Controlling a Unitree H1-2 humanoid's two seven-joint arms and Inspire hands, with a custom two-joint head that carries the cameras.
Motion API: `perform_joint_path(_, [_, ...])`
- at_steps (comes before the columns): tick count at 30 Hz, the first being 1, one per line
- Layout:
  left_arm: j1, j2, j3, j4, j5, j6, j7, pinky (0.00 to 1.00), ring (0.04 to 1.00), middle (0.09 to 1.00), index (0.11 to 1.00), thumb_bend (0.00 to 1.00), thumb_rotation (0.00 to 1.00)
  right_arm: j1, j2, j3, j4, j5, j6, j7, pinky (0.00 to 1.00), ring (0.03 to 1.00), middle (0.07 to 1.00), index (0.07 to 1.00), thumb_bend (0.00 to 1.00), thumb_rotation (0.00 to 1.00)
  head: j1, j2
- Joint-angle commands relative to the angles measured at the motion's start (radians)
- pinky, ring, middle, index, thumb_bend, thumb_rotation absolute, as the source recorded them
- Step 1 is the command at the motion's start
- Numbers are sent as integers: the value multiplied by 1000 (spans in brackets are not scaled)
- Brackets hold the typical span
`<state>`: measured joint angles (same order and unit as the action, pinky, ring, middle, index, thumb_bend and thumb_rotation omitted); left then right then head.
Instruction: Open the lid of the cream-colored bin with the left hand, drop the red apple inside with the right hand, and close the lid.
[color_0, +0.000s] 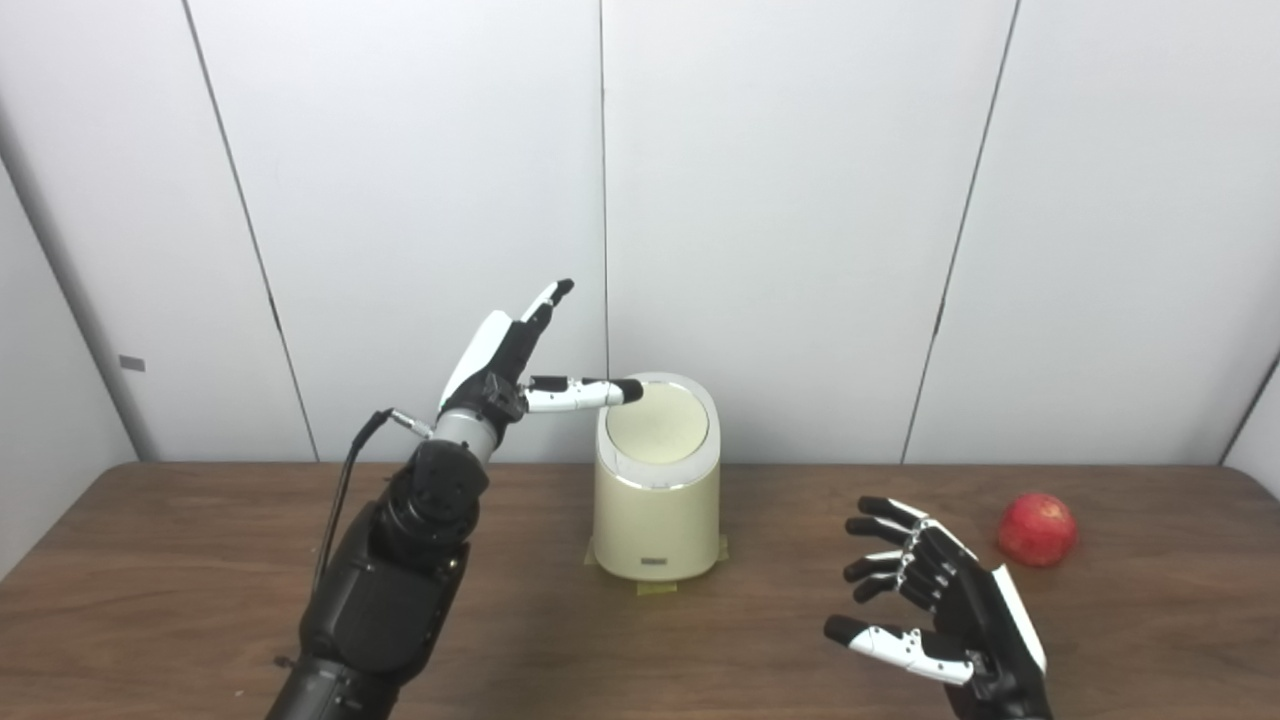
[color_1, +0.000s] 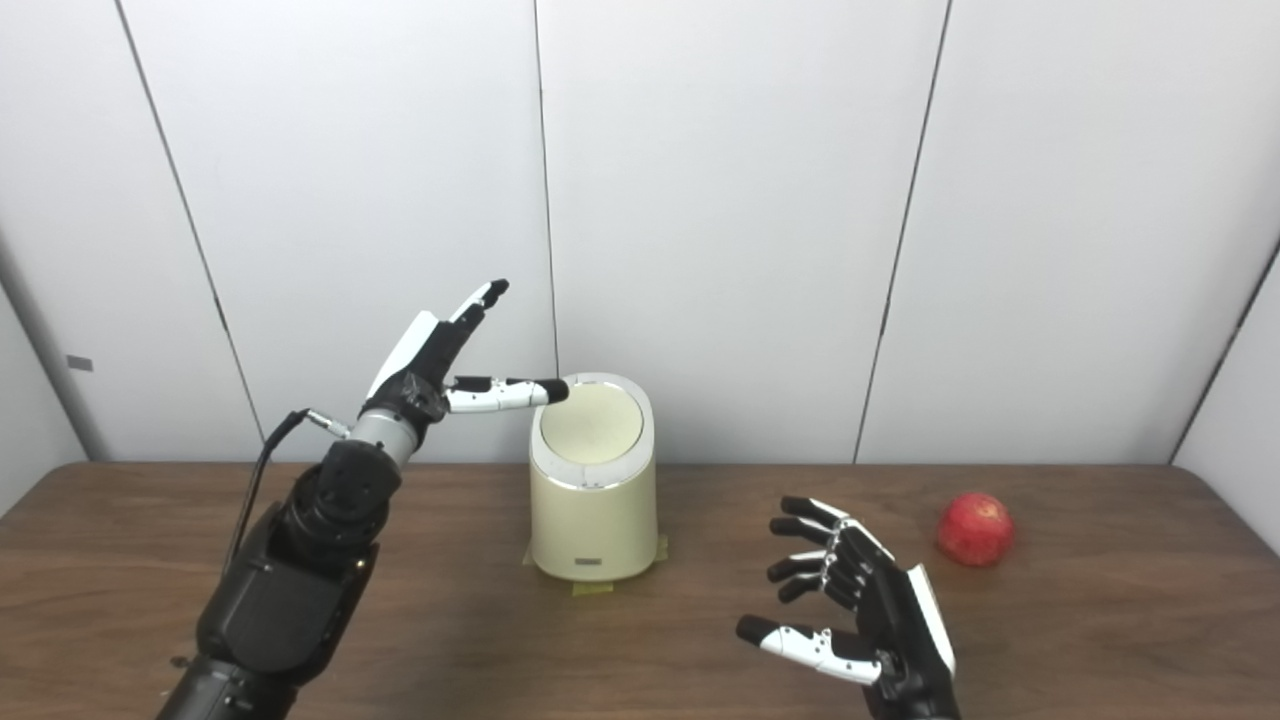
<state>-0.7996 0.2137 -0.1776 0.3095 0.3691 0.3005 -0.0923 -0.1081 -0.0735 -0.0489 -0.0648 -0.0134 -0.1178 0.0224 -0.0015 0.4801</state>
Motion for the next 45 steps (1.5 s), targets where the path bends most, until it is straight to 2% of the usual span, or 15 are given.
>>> perform_joint_path(1, [-87,23,-24,-11,39,3,-12,1000,1000,1000,1000,1000,315,-36,-1,-3,-40,-5,-32,-11,446,534,704,733,798,146,-1,1])
perform_joint_path(5, [-111,31,-56,4,69,41,-38,990,1000,1000,1000,1000,285,-32,4,-4,-55,-9,-18,-15,446,547,708,735,793,155,-6,5])
perform_joint_path(19, [-116,28,-111,44,119,49,-71,1000,1000,1000,1000,1000,319,-32,11,-2,-67,-7,-4,-25,447,548,711,736,795,151,-11,15])
perform_joint_path(29, [-125,-9,-140,136,168,55,-28,988,1000,1000,1000,1000,383,-33,14,2,-72,-16,-5,-33,432,543,708,733,792,146,-17,13])
perform_joint_path(36, [-124,-21,-148,172,195,76,3,1000,1000,1000,1000,1000,391,-32,20,3,-80,-21,5,-38,430,541,710,733,791,151,-22,15])
perform_joint_path(45, [-129,-22,-152,219,208,54,47,1000,1000,1000,1000,1000,376,-31,27,5,-92,-34,16,-43,435,541,714,733,794,171,-25,17])
